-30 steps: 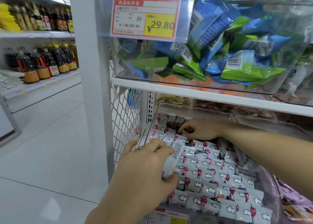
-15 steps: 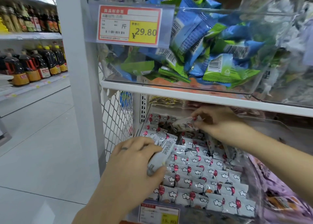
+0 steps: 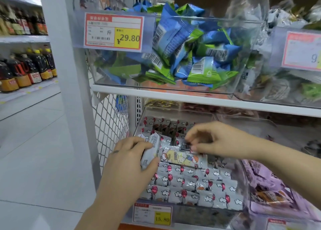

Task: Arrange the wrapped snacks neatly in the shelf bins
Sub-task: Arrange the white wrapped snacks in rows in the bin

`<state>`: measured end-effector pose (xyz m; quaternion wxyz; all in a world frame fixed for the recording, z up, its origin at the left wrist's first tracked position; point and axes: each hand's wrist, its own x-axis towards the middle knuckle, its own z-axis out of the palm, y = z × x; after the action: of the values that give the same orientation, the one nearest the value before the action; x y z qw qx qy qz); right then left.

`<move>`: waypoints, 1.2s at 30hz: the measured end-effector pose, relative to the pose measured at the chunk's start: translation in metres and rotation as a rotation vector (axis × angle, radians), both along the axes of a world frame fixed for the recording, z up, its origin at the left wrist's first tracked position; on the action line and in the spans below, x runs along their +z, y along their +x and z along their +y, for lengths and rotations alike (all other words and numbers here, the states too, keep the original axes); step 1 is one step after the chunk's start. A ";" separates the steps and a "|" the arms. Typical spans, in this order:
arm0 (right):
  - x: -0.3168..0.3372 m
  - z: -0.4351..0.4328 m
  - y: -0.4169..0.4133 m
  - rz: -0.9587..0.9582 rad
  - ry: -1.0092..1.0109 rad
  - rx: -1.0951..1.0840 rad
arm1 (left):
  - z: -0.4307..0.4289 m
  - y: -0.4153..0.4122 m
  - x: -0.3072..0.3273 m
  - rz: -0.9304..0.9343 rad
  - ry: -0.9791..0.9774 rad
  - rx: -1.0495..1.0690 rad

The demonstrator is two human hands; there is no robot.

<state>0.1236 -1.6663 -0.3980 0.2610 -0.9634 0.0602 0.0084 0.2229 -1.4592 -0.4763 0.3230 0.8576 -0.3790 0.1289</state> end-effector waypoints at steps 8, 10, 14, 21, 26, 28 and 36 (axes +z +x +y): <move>-0.014 -0.030 0.111 0.195 -0.212 0.026 | 0.005 0.013 -0.007 -0.041 -0.029 -0.124; -0.023 -0.034 0.129 0.264 -0.302 0.070 | 0.004 0.018 -0.009 -0.046 -0.040 -0.147; -0.023 -0.039 0.144 0.368 -0.409 0.127 | 0.002 0.026 -0.011 -0.078 -0.052 -0.171; -0.021 -0.042 0.126 0.221 -0.461 0.099 | -0.001 0.029 -0.015 -0.029 -0.044 -0.156; -0.005 -0.021 0.077 -0.094 -0.319 -0.176 | 0.000 0.025 -0.014 0.017 -0.028 -0.138; 0.000 -0.013 0.051 -0.174 -0.231 -0.246 | 0.001 0.022 -0.014 0.021 -0.031 -0.126; 0.002 -0.010 -0.035 -0.255 -0.209 -0.165 | 0.003 0.013 -0.009 0.006 -0.017 -0.088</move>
<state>0.0887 -1.6764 -0.3956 0.1646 -0.9704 0.1060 -0.1413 0.2364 -1.4566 -0.4855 0.3366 0.8378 -0.4143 0.1151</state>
